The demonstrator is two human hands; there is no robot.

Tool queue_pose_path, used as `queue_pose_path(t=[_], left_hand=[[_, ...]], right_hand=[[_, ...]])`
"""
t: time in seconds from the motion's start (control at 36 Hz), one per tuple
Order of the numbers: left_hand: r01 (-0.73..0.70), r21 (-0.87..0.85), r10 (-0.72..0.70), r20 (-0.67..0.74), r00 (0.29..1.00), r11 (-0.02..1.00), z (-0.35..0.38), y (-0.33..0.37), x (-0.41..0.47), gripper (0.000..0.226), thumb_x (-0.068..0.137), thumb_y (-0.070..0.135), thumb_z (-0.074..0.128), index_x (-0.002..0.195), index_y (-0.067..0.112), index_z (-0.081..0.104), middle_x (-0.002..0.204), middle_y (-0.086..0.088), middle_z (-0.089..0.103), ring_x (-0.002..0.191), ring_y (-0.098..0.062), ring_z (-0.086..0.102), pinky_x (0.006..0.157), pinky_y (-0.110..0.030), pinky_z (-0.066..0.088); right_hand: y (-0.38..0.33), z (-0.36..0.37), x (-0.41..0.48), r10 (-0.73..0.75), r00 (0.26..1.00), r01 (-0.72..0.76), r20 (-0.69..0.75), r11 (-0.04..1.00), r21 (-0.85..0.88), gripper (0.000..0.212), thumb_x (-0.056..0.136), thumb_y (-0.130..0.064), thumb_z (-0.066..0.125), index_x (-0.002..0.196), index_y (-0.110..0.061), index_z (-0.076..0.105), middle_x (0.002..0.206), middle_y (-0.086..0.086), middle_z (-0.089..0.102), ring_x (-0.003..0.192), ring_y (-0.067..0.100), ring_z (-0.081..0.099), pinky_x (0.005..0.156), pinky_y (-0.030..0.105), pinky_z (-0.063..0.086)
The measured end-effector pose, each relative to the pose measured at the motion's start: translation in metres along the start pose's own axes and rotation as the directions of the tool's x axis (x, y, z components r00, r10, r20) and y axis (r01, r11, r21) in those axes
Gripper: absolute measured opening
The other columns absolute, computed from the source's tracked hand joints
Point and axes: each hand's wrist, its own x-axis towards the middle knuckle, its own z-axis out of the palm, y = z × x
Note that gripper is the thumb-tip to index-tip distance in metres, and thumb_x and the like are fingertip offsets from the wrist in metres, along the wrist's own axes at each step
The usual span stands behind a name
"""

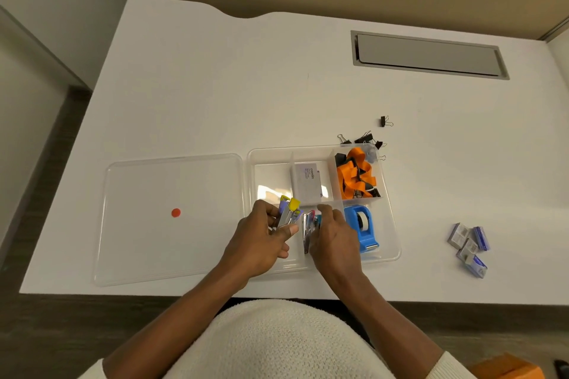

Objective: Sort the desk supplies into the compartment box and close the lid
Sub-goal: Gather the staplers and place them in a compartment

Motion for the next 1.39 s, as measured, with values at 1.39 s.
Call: queue_pose_path(t=[1.39], left_hand=[[-0.009,-0.057,-0.005,-0.242,0.970,0.998,0.025,0.025,0.003,0.016,0.100,0.039,0.066,0.100,0.023,0.063,0.079,0.003,0.081,0.064,-0.011,0.079,0.067,-0.043,0.068]], right_hand=[[0.012,-0.019,-0.002,-0.009,1.000,0.013,-0.016,0.971,0.237,0.046,0.085,-0.030,0.078,0.125,-0.024,0.056,0.103,0.000,0.067,0.087,0.016,0.067,0.069,0.023,0.055]])
